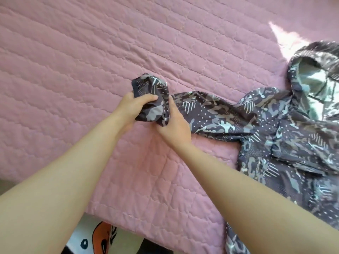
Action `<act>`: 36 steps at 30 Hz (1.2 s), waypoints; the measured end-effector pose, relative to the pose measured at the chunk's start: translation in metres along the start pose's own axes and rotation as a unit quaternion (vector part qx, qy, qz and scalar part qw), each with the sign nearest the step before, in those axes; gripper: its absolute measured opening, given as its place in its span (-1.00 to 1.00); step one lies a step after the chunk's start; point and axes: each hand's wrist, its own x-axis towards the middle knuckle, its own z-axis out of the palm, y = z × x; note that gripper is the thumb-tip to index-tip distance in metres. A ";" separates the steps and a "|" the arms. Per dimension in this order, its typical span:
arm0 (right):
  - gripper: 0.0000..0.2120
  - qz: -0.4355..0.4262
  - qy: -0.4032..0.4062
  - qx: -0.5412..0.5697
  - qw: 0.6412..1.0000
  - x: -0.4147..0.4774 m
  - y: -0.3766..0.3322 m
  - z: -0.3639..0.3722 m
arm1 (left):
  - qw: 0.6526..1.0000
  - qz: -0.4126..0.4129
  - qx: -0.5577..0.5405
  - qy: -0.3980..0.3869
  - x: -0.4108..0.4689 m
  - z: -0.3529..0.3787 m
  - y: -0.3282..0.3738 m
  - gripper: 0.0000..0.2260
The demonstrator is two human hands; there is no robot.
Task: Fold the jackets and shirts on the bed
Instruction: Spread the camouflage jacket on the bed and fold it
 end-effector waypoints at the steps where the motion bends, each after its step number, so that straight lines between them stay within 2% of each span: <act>1: -0.22 0.009 0.051 0.049 0.997 -0.003 -0.002 -0.014 | 1.000 0.002 -0.005 -0.026 -0.006 0.019 0.004 -0.86; 4: -0.56 0.067 0.103 0.111 0.986 -0.007 0.008 -0.063 | 0.995 0.016 -0.019 -0.100 -0.027 0.074 0.013 -0.77; 6: -0.80 0.091 0.130 0.140 0.977 -0.010 0.029 -0.099 | 0.989 0.028 -0.015 -0.143 -0.038 0.107 0.014 -0.80; 8: -0.80 0.103 0.157 0.161 0.969 -0.017 0.062 -0.135 | 0.986 0.036 0.031 -0.157 -0.048 0.139 0.006 -0.83; 12: -0.60 0.149 0.191 0.220 0.945 -0.043 0.137 -0.216 | 0.965 0.074 0.230 -0.104 -0.054 0.195 -0.039 -0.87; 13: -0.59 0.183 0.211 0.274 0.920 -0.052 0.154 -0.237 | 0.954 0.083 0.271 -0.100 -0.055 0.210 -0.053 -0.87; 16: -0.72 0.307 0.233 0.479 0.789 -0.078 0.204 -0.287 | 0.914 0.147 0.372 -0.066 -0.062 0.249 -0.087 -0.85; 17: -0.74 0.313 0.240 0.503 0.769 -0.090 0.220 -0.304 | 0.897 0.182 0.401 -0.028 -0.065 0.261 -0.095 -0.83; 19: -0.72 0.284 0.265 0.509 0.768 -0.106 0.249 -0.326 | 0.868 0.222 0.443 0.038 -0.067 0.274 -0.105 -0.69; 20: -0.70 0.267 0.287 0.509 0.767 -0.116 0.270 -0.338 | 0.855 0.222 0.467 0.045 -0.069 0.286 -0.111 -0.59; 22: -0.67 0.251 0.345 0.496 0.756 -0.134 0.309 -0.365 | 0.833 0.203 0.514 0.015 -0.073 0.316 -0.122 -0.40; 24: -0.66 0.229 0.411 0.481 0.740 -0.146 0.344 -0.386 | 0.810 0.198 0.551 -0.034 -0.075 0.338 -0.130 -0.29; 26: -0.70 0.207 0.488 0.488 0.694 -0.158 0.375 -0.407 | 0.770 0.225 0.589 -0.096 -0.075 0.359 -0.142 -0.27; 28: -0.74 0.205 0.563 0.502 0.623 -0.170 0.409 -0.424 | 0.730 0.249 0.617 -0.157 -0.073 0.379 -0.155 -0.33; 30: -0.71 0.236 0.589 0.511 0.579 -0.178 0.447 -0.430 | 0.722 0.256 0.611 -0.200 -0.072 0.400 -0.169 -0.48; 31: -0.70 0.272 0.580 0.498 0.584 -0.181 0.460 -0.430 | 0.729 0.262 0.597 -0.207 -0.071 0.409 -0.174 -0.56; 34: -0.43 0.362 0.473 0.477 0.647 -0.184 0.495 -0.412 | 0.759 0.310 0.547 -0.168 -0.057 0.426 -0.178 -0.73; 36: -0.31 0.396 0.406 0.477 0.671 -0.181 0.502 -0.398 | 0.748 0.351 0.553 -0.110 -0.047 0.428 -0.170 -0.72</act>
